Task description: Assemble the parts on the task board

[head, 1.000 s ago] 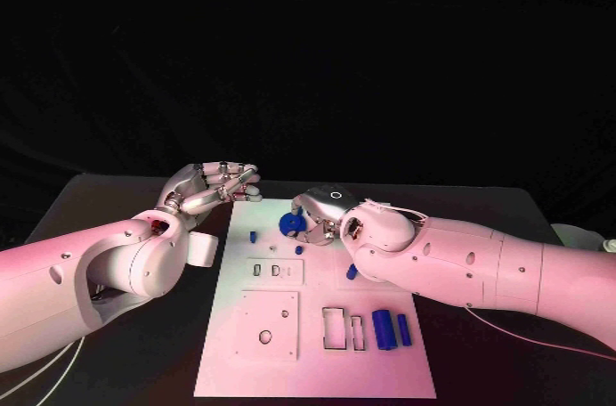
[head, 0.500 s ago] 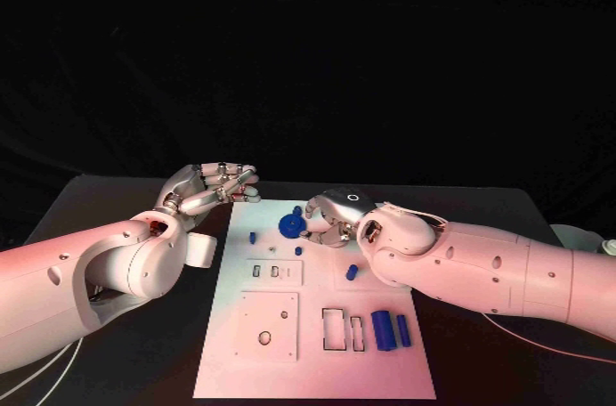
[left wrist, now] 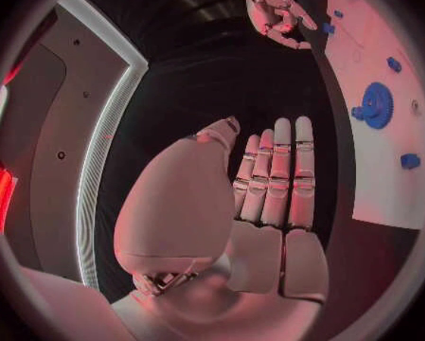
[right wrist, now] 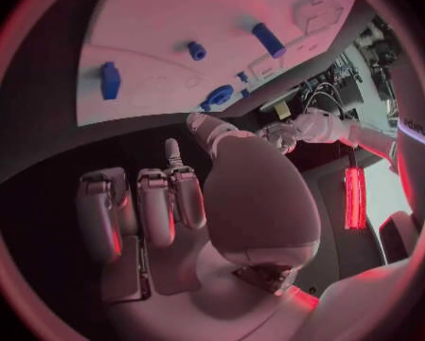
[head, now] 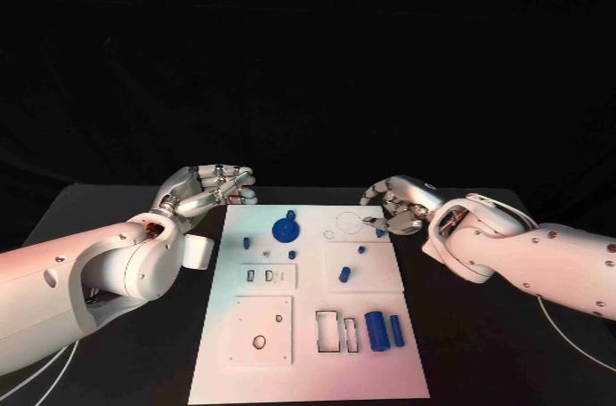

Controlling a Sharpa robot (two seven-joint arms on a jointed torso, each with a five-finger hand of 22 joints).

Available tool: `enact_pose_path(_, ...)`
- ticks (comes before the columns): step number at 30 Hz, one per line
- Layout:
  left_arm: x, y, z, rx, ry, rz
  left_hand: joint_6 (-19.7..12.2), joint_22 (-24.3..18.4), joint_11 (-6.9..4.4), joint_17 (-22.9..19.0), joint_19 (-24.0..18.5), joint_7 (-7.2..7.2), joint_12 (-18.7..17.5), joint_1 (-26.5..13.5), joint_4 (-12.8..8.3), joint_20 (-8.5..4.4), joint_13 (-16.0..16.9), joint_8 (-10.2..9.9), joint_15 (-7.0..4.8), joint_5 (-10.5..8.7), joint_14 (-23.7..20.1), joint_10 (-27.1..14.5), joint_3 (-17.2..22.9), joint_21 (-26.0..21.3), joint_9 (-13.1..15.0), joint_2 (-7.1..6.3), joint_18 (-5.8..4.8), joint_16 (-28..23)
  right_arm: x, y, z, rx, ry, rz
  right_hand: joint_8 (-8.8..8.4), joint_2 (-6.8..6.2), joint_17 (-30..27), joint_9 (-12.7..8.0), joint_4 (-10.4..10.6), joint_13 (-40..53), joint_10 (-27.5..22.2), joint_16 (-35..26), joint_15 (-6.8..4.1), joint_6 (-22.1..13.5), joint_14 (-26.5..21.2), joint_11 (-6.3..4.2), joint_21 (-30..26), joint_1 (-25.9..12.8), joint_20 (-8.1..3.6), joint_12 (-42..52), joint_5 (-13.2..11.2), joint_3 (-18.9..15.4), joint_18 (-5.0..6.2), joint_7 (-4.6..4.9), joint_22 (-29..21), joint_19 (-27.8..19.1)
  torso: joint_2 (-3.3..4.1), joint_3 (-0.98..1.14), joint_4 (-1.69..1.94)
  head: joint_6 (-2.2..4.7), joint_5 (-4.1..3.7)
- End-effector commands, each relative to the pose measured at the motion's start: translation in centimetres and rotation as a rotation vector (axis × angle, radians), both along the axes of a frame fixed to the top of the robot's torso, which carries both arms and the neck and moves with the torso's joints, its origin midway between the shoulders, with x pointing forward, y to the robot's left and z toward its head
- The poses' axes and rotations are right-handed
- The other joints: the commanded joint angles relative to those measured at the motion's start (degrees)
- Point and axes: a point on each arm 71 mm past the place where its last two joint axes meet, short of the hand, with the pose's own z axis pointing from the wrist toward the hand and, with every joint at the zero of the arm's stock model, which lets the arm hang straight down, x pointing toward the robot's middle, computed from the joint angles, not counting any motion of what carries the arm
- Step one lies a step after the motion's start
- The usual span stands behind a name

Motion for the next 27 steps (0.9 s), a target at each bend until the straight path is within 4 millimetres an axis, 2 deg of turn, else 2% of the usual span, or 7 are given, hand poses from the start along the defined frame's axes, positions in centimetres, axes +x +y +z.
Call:
enact_pose_path(1,-0.1,-0.3,0.1,-0.013,-0.006,-0.025,-0.19,0.05,0.28,0.12,-0.57,0.10,-0.30,0.31,0.04,0.12,0.06,-0.32,0.07,-0.31,-0.65,0.25,0.51,0.24,0.14,-0.38,0.52,-0.46,-0.4,-1.5,-0.1,0.142,0.091,0.054,-0.43,-0.44,10.72,-0.11,-0.55,8.46,0.31,0.05,-0.10,0.02,5.01,-0.07,-0.17,0.30,-0.14,-0.37,0.02,-0.05,-0.09,0.50,14.17,5.17,-0.28,0.46,-0.52,0.05,-0.19)
enact_pose_path(6,0.0,-0.4,0.0,-0.014,-0.005,-0.029,-0.14,0.03,0.26,0.15,-0.70,0.09,-0.31,0.30,0.04,0.15,0.07,-0.30,0.09,-0.30,-0.76,0.33,0.59,0.21,0.16,-0.40,0.51,-0.54,-0.6,-4.6,-0.4,0.144,0.105,0.002,-0.95,-0.49,10.72,-0.24,-1.90,8.28,0.10,0.05,-0.14,-0.04,5.00,-0.19,-0.28,1.80,-0.14,-0.60,1.02,1.01,-0.05,0.43,14.07,5.07,-0.28,0.80,-0.58,0.04,-0.61)
enact_pose_path(10,-0.1,-0.5,0.0,-0.015,-0.005,-0.031,-0.10,0.00,0.27,0.21,-0.86,0.09,-0.36,0.13,0.13,0.20,0.09,-0.29,0.12,-0.33,-0.85,0.42,0.64,0.17,0.19,-0.44,0.50,-0.63,-0.5,-6.3,-1.0,0.125,0.119,-0.033,-1.57,-0.72,10.79,-0.42,-3.03,8.11,-0.08,0.07,-0.09,-0.24,5.01,-0.16,-0.24,2.72,-0.11,-0.81,1.62,1.96,-0.07,0.47,14.12,5.12,-0.17,1.02,-0.75,0.06,-0.44)
enact_pose_path(13,0.0,-0.6,-0.1,-0.016,-0.004,-0.034,-0.10,0.00,0.27,0.21,-0.86,0.09,-0.36,0.13,0.13,0.20,0.09,-0.29,0.12,-0.33,-0.85,0.42,0.64,0.17,0.19,-0.44,0.50,-0.63,-0.4,-6.6,-1.6,0.116,0.134,-0.044,-2.12,-0.71,10.90,-0.57,-3.78,8.00,-0.23,0.09,-0.02,-0.36,5.03,-0.10,-0.22,3.15,-0.07,-0.94,2.76,2.91,-0.08,0.59,14.15,5.14,-0.23,0.88,-0.49,-0.21,-0.46)
enact_pose_path(18,0.0,-0.7,-0.1,-0.016,-0.003,-0.035,-0.09,0.00,0.27,0.23,-0.89,0.09,-0.37,0.08,0.15,0.21,0.09,-0.29,0.13,-0.34,-0.87,0.44,0.65,0.16,0.20,-0.47,0.50,-0.64,-0.2,-6.4,-2.7,0.105,0.147,-0.051,-2.48,-0.87,10.95,-0.64,-4.04,7.96,-0.28,0.11,0.12,-0.40,5.03,0.06,-0.17,2.87,0.02,-0.98,3.03,3.32,-0.10,0.75,14.21,5.19,-0.18,1.05,-0.39,-0.17,-0.39)
enact_pose_path(24,0.0,-0.7,-0.1,-0.016,-0.002,-0.035,-0.09,0.00,0.27,0.23,-0.89,0.09,-0.37,0.08,0.15,0.21,0.09,-0.29,0.13,-0.34,-0.87,0.44,0.65,0.16,0.20,-0.47,0.50,-0.64,0.4,-5.9,-3.8,0.097,0.156,-0.060,-2.63,-0.94,10.96,-0.67,-4.06,7.97,-0.29,0.11,0.17,-0.44,5.03,0.10,-0.22,2.61,0.07,-0.97,2.74,3.36,-0.08,0.79,14.16,5.14,-0.10,0.99,-0.23,-0.50,-0.02)
enact_pose_path(27,0.0,-0.7,-0.2,-0.016,-0.002,-0.035,-0.09,-0.01,0.24,0.27,-0.96,0.06,-0.43,0.21,0.06,0.22,0.08,-0.30,0.11,-0.31,-0.90,0.45,0.77,0.16,0.21,-0.48,0.52,-0.68,0.5,-5.5,-4.3,0.095,0.163,-0.060,-2.67,-0.87,11.04,-0.67,-4.04,8.01,-0.25,0.13,0.20,-0.41,5.05,0.12,-0.11,2.50,0.09,-0.91,2.67,3.44,-0.12,0.82,14.27,5.24,0.01,1.09,-0.09,-0.42,0.01)
